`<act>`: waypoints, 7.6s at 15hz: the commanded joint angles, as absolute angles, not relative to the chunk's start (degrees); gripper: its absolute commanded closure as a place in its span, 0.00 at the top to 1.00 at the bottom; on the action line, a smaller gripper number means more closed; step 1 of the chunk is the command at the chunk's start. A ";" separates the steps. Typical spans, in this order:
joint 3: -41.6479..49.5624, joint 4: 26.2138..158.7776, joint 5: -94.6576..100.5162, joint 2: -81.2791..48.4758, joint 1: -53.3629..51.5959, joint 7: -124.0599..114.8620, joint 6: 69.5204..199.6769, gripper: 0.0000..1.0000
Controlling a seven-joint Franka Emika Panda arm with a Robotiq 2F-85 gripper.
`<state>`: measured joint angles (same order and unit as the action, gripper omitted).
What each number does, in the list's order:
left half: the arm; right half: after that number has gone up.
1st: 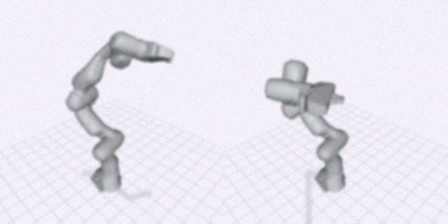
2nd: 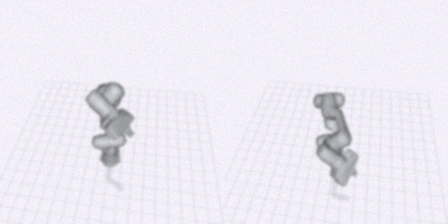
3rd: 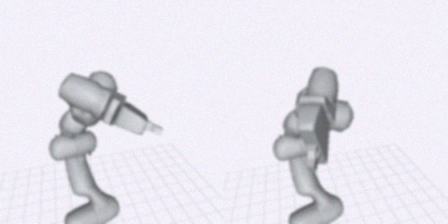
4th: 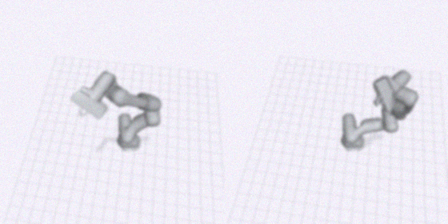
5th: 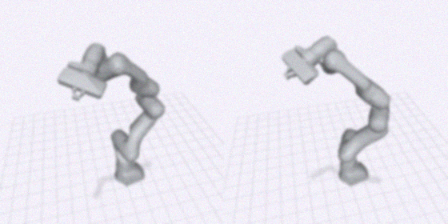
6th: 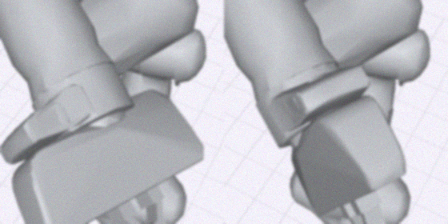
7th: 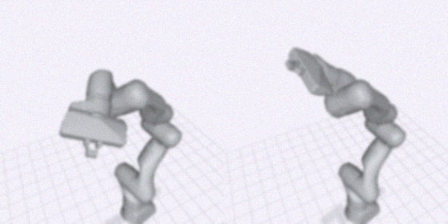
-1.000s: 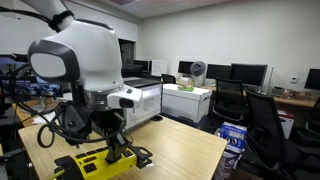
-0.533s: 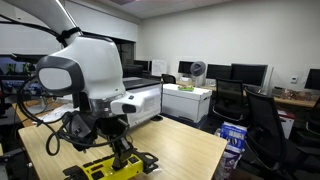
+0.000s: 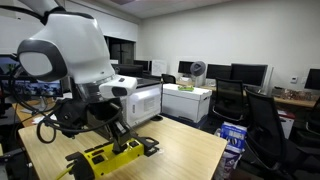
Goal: Unplug the grey cable
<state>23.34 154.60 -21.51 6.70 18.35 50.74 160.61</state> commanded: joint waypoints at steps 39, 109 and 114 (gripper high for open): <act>22.85 145.31 -22.04 -13.06 17.26 48.55 159.09 0.08; 18.65 139.76 -24.39 -10.70 23.98 67.64 150.68 0.08; 18.20 143.73 -28.04 -4.25 23.06 69.99 158.13 0.08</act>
